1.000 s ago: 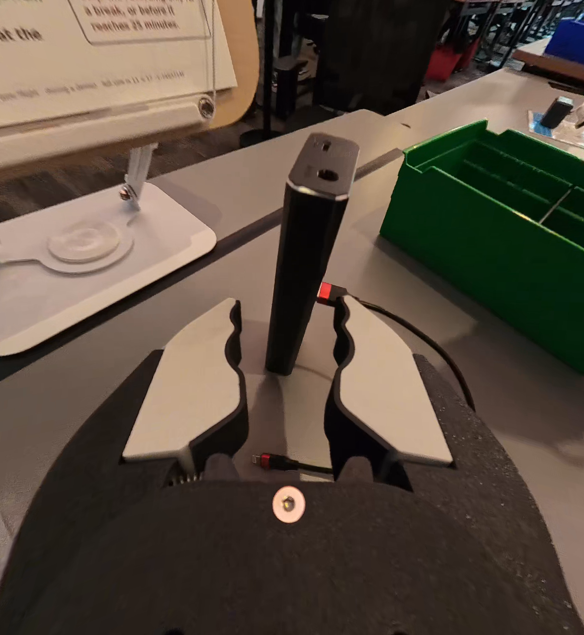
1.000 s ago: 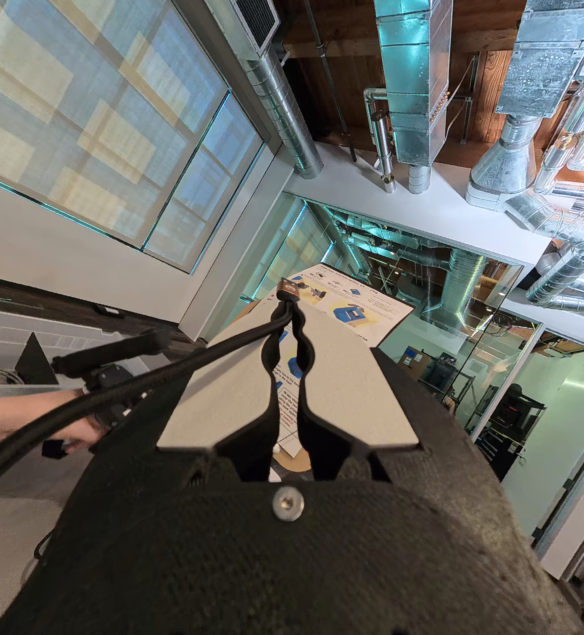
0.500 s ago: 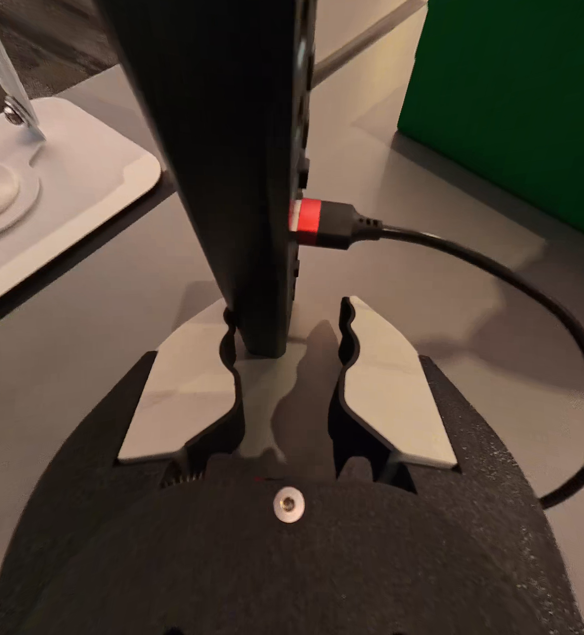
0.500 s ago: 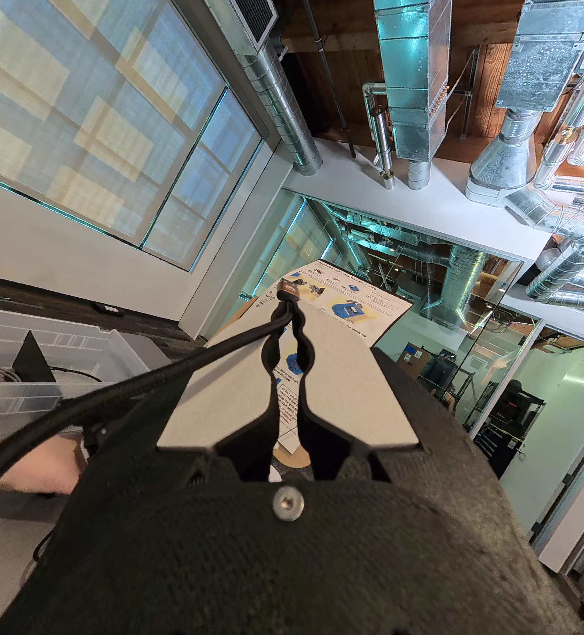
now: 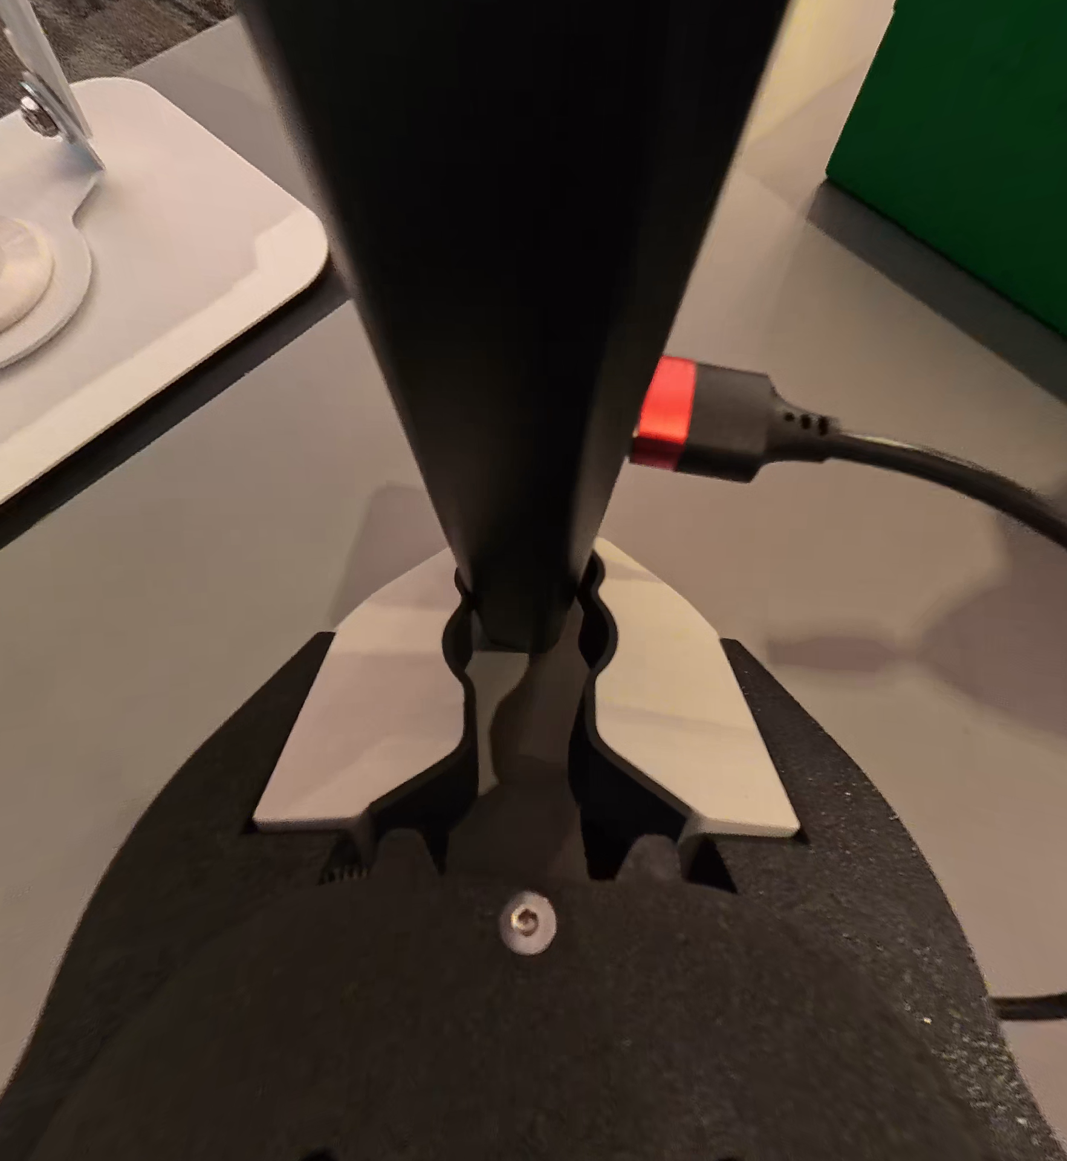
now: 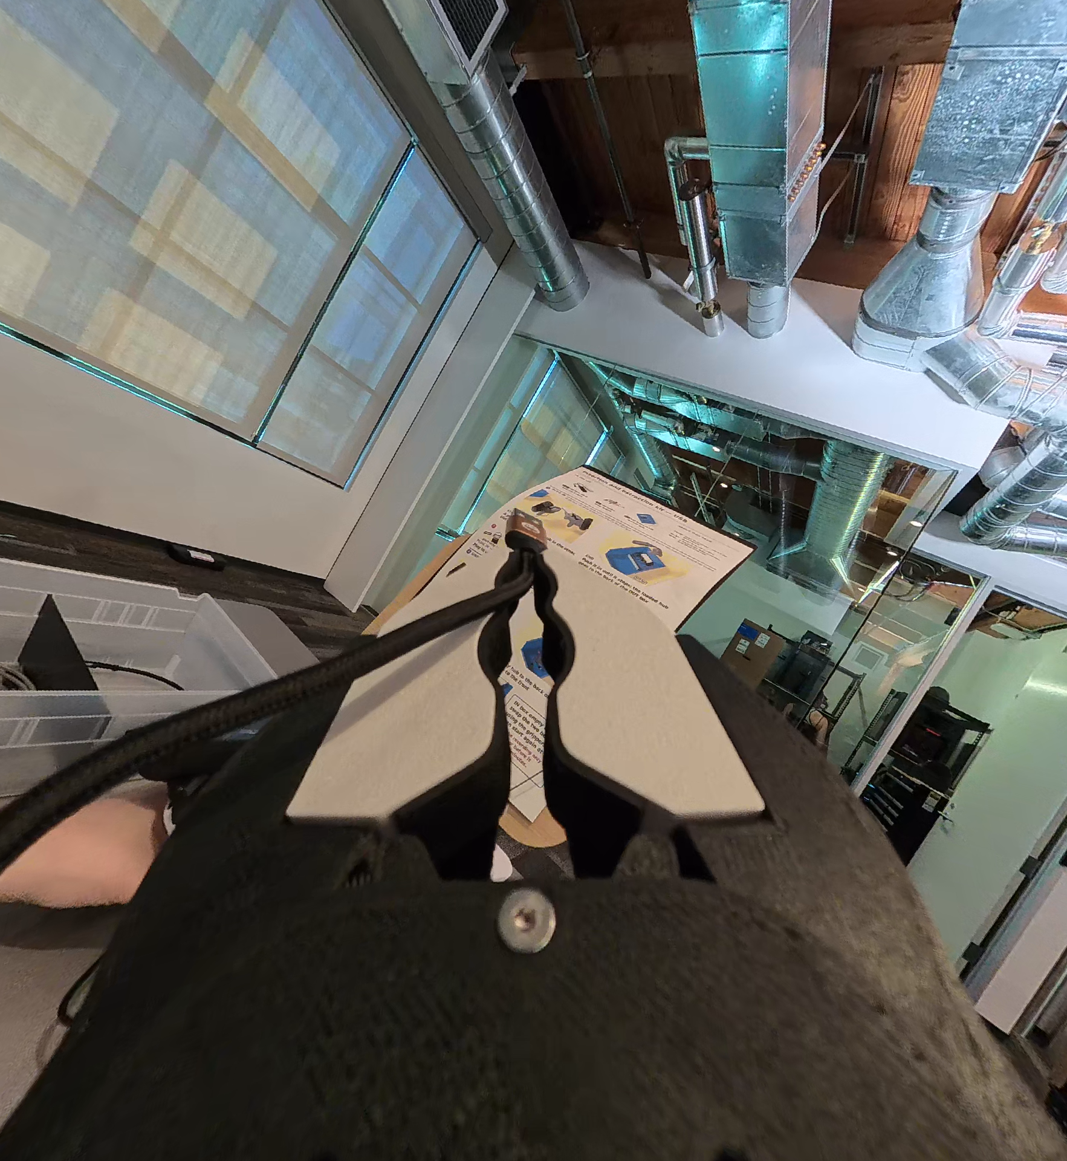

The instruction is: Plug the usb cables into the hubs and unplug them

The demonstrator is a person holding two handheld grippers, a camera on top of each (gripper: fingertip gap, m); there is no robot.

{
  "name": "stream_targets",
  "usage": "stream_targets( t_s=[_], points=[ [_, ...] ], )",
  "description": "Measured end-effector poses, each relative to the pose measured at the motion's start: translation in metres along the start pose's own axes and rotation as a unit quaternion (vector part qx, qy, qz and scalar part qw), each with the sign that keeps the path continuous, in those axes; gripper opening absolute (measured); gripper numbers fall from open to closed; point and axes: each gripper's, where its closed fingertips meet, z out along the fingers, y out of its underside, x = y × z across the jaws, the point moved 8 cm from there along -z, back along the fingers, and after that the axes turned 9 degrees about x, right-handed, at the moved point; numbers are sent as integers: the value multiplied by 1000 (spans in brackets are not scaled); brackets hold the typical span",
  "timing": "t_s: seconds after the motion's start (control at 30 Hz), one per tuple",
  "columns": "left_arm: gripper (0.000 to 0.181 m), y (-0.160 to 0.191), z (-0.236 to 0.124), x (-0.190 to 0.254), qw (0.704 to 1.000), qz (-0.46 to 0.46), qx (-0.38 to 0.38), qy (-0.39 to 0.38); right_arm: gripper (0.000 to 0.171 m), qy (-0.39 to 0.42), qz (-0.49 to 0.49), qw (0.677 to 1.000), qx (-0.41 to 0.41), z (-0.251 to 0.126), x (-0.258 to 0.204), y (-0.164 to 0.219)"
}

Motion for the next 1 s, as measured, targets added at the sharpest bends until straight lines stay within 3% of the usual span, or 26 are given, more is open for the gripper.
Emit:
stream_targets(
  t_s=[0.33,0.47,0.63,0.7,1.0],
  points=[
    [36,2,6,-1,1000,-1,-28,-9,5,-2,-2,1000,-7,1,0,2],
    [55,2,7,-3,999,-11,-34,-14,5,-4,-1,1000,-12,2,-1,4],
    [49,1,8,-4,999,-8,-33,-13,5,-8,-2,1000,-17,4,-3,7],
    [30,0,8,-4,999,-1,-29,-13,5,-11,-3,1000,-21,5,-5,9],
    [29,-1,6,-7,999,-37,-21,-4,5,-19,2,999,-45,10,-8,24]
  ],
)
